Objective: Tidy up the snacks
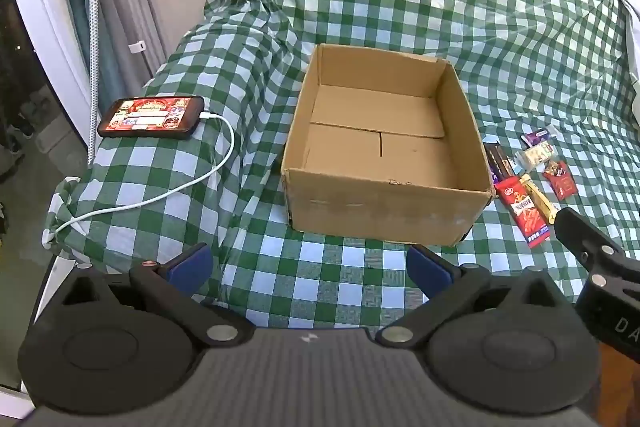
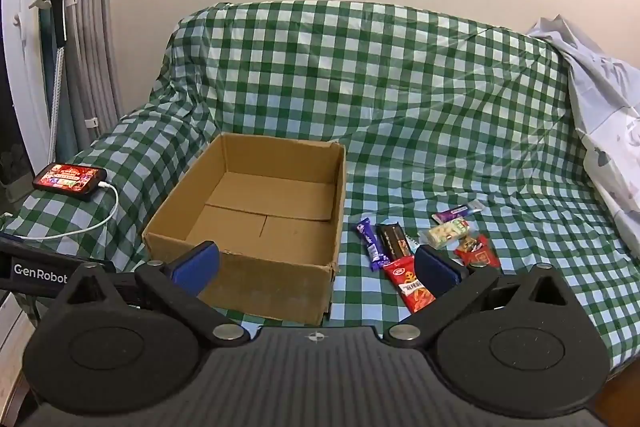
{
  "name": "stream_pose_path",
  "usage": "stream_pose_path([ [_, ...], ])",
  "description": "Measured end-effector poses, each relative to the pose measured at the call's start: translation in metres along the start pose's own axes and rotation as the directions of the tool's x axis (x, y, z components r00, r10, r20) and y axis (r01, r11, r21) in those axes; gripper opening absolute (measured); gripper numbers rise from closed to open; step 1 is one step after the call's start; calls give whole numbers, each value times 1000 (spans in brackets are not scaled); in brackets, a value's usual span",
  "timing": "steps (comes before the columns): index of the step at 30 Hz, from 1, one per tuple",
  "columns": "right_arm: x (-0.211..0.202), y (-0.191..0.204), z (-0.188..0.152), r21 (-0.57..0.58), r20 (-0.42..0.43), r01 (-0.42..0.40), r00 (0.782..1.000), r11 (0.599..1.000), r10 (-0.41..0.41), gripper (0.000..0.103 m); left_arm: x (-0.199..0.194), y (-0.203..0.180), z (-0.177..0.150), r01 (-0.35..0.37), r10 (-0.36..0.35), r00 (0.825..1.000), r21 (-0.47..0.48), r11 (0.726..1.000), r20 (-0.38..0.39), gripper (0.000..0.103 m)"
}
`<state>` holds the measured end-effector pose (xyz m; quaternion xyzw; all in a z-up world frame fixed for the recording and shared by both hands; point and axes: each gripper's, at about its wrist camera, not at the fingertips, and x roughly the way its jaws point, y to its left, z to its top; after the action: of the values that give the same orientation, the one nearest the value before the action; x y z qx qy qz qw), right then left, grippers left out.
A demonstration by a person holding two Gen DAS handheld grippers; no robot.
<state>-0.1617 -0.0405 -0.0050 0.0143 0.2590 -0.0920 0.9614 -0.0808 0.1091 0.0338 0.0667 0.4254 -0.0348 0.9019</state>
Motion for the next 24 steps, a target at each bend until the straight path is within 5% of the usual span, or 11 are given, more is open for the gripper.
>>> stream_pose_path([
  [24,14,-1,12,-8,-40,-12,999,1000,12,103,8,0,-3,-1,1,1000,9,1000,-10,103],
])
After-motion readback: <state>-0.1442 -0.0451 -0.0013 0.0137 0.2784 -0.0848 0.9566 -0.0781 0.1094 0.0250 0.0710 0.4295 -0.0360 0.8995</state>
